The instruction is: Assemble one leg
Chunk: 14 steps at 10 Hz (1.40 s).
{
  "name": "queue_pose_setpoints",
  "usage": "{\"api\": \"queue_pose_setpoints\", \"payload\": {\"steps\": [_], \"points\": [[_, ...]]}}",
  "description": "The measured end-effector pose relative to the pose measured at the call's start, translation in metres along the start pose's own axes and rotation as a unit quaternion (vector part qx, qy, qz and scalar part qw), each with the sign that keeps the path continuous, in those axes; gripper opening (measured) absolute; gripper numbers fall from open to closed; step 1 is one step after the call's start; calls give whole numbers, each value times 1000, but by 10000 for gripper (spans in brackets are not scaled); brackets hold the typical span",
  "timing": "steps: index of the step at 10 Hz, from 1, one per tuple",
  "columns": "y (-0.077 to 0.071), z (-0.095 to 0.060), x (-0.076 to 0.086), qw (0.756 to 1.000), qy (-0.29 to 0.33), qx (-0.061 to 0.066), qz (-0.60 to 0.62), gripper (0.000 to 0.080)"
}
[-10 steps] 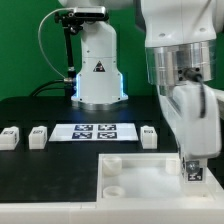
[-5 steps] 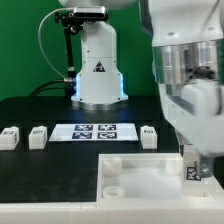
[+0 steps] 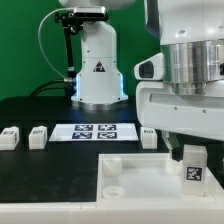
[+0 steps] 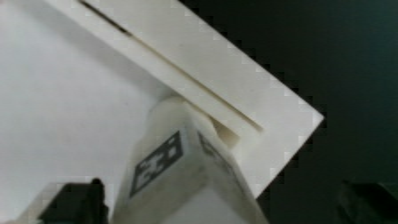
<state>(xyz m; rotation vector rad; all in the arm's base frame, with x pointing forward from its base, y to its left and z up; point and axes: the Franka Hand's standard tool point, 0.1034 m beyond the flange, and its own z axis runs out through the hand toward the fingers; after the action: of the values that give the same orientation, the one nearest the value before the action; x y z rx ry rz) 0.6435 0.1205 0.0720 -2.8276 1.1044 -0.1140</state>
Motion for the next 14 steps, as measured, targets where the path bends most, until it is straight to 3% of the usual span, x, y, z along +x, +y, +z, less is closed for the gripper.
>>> {"api": "queue_pose_setpoints", "payload": {"steps": [2,3,4,5,6,7,9,10,11,14], "points": [[3,4,3,974,13,-18,-227,649],[1,4,2,968,12,-17,-250,649],[1,4,2,977,12,-16,-212,563],[2,4,3,976,13,-17,-215,427],[2,4,3,979,12,-17,-204,427],[3,4,3,989,13,-16,-148,292],[5,4,4,999,14,-17,-33,292],[7,3,4,996,5,-27,86,292],[8,3,6,982,1,-29,187,292],[10,6,3,893,-21,-13,450,292]]}}
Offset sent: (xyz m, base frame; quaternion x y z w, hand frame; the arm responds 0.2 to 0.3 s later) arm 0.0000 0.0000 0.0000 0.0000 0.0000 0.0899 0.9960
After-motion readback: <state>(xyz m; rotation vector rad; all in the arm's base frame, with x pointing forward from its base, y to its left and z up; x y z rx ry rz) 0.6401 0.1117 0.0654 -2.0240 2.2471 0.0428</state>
